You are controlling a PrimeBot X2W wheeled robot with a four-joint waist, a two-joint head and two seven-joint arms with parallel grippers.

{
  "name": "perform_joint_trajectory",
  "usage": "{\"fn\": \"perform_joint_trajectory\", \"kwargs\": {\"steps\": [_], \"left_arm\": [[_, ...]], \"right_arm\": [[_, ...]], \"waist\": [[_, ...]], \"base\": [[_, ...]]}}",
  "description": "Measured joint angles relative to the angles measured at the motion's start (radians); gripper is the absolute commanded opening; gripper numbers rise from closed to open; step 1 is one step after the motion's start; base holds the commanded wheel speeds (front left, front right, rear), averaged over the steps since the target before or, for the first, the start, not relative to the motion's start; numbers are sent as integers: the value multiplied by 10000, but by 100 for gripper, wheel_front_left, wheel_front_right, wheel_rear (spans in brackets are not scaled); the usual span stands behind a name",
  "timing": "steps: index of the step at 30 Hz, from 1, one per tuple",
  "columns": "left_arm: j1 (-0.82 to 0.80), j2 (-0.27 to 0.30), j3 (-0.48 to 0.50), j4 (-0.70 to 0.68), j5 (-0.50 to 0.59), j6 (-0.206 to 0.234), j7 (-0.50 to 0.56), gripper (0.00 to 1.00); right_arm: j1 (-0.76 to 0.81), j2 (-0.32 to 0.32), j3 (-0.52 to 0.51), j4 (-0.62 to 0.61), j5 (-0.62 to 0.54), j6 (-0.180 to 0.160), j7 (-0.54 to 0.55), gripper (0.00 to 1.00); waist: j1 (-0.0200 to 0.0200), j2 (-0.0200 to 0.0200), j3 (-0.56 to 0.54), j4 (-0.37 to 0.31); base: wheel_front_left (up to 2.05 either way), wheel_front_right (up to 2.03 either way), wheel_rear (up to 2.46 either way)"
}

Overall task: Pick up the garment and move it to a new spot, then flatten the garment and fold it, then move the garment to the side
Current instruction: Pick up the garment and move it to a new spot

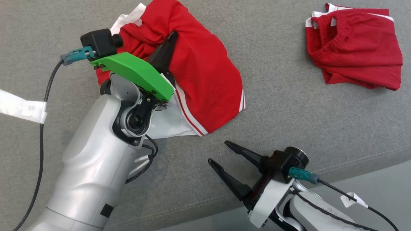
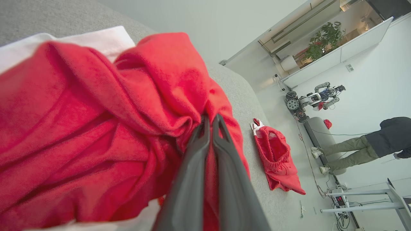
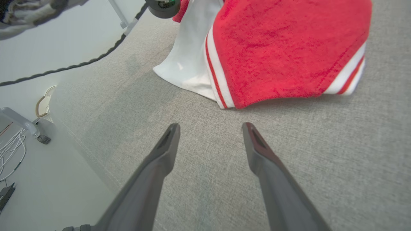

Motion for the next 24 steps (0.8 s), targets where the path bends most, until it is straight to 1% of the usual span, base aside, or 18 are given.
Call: {"fn": "perform_joint_trajectory", "kwargs": {"steps": [1,2,3,4,5,6,7,10,12,20,24], "left_arm": [[-1,-2,-6,121,-100,42,-27,0],[-3,0,-29,219,-259,84,-63,10],[-9,0,-88,336,-332,84,-105,10],[-13,0,-171,451,-330,88,-115,26],[-25,0,-286,589,-328,86,-121,46],[-31,-8,-368,727,-311,86,-163,81],[-31,-8,-368,727,-311,86,-163,100],[-188,0,-585,999,-274,75,-238,100],[-390,-23,-811,1070,-182,-21,-274,100],[-592,-42,-1302,1402,-238,-288,-464,100],[-595,-40,-1593,1547,-322,-330,-483,100]], "right_arm": [[-94,90,-52,67,44,0,-12,100],[-203,163,-77,155,69,0,-29,100],[-290,232,-134,244,79,0,-59,100],[-373,297,-184,347,113,0,-82,100],[-430,360,-245,453,169,0,-84,100],[-473,412,-274,548,190,0,-84,100],[-473,412,-274,548,190,0,-84,100],[-543,566,-286,784,255,0,-86,100],[-568,631,-311,941,332,0,-88,100],[-592,765,-299,1411,416,0,-188,100],[-636,863,-316,1645,502,0,-234,100]], "waist": [[0,0,60,-67],[0,0,117,-130],[0,0,174,-186],[0,0,233,-236],[0,0,287,-279],[0,0,337,-314],[0,0,337,-314],[0,0,441,-363],[0,0,463,-316],[0,0,290,98],[1,0,133,331]], "base": [[0,0,0],[0,0,0],[0,0,0],[0,0,0],[0,0,0],[0,0,0],[0,0,0],[0,0,0],[0,0,0],[0,0,0],[0,0,0]]}}
